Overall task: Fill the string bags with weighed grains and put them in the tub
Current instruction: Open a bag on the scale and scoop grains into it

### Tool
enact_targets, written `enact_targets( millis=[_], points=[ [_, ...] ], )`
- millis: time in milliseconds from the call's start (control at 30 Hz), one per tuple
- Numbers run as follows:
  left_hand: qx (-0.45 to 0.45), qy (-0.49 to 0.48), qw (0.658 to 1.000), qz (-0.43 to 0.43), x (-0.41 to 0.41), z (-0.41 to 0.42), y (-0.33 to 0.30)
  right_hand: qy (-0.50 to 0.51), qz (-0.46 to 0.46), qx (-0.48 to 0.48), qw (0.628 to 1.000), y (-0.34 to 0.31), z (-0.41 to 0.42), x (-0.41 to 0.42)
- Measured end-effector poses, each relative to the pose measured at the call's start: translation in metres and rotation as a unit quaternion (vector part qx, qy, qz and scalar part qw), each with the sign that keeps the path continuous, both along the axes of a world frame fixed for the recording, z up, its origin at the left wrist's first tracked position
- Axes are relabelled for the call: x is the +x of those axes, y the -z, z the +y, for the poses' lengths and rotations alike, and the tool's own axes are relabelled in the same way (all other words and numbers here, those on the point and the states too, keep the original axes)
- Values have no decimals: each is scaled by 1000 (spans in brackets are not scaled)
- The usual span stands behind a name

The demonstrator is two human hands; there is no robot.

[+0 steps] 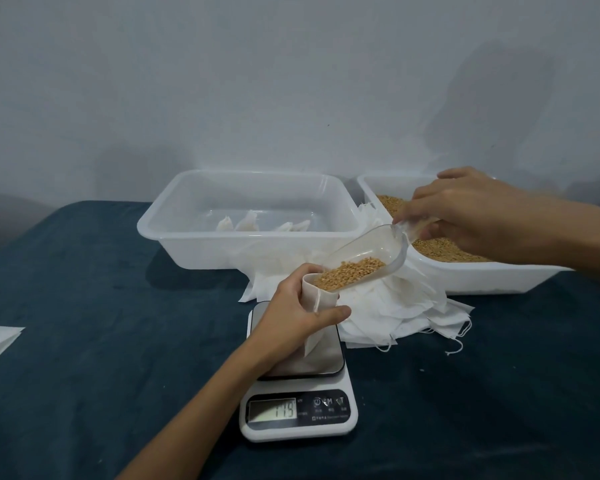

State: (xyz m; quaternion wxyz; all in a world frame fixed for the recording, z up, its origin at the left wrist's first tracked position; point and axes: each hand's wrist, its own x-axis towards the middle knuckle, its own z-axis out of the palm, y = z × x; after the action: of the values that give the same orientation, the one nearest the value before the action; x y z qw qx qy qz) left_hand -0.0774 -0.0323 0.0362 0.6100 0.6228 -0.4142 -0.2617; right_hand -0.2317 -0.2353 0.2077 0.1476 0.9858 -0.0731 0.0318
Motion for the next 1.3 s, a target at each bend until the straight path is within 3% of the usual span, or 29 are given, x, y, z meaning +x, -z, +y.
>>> enact_targets(
  millis=[1300],
  points=[
    [-8, 15, 999, 44, 4, 3, -6, 1, -4, -9, 1000, 4, 2, -1]
  ],
)
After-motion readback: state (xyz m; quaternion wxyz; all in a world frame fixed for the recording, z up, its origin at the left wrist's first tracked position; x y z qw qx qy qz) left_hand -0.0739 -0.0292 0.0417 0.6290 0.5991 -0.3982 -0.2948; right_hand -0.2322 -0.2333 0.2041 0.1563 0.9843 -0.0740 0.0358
